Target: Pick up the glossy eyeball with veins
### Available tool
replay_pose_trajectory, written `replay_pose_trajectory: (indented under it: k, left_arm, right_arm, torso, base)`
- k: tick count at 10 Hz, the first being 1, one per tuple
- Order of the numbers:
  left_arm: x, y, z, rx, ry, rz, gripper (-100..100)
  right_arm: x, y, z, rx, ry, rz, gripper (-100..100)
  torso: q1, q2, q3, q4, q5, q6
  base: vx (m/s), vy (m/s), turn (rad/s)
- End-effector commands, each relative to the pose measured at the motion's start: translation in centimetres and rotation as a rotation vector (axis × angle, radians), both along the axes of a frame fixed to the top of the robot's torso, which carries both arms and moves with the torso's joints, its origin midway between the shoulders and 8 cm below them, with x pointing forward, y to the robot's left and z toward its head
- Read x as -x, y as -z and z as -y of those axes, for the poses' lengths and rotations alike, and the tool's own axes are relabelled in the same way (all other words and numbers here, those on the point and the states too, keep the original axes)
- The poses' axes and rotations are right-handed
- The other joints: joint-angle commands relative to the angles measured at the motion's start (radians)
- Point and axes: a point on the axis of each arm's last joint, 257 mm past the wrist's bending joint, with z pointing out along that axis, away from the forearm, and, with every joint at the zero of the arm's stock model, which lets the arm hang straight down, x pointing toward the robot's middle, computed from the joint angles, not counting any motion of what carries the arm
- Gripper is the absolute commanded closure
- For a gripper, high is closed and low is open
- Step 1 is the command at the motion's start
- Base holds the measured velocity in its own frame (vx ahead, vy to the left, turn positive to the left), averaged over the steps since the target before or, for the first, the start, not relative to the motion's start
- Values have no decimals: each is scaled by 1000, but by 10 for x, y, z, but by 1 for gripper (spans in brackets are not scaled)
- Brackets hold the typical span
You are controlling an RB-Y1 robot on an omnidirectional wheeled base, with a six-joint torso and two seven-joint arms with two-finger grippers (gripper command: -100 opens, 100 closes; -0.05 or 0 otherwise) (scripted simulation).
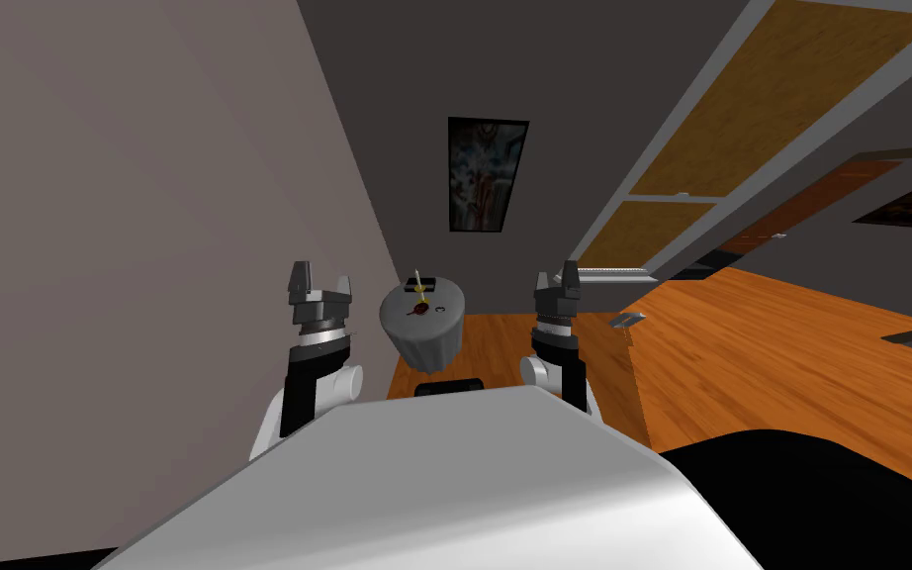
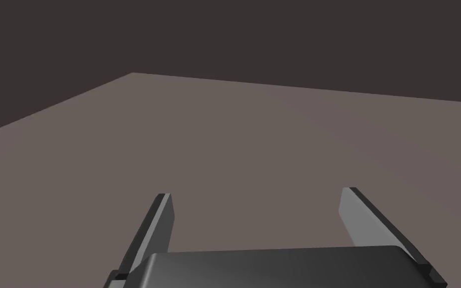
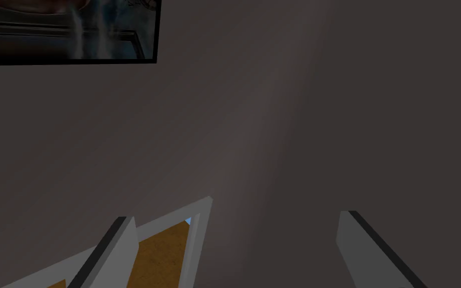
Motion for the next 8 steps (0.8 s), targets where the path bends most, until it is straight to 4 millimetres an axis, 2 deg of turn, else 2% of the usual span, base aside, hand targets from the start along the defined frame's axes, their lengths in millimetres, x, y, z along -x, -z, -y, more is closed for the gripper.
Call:
replay_pose_trajectory:
  k: [1, 4, 8]
  left_arm:
    - [-13, 13, 1, -32, 4, -52, -100]
    - [-35, 36, -1, -63, 4, -131, -100]
    - [-72, 80, -7, -91, -2, -274, -100]
  right_arm:
    - [0, 0, 0, 0, 0, 0, 0]
    - [0, 0, 0, 0, 0, 0, 0]
    - [0, 0, 0, 0, 0, 0, 0]
  torso:
    - [0, 0, 0, 0, 0, 0]
    - [5, 4, 2, 1, 1, 0]
    - [4, 2, 1, 1, 1, 0]
  base:
    - [-38, 43, -26]
    - [-60, 68, -34]
    - [-39, 52, -58]
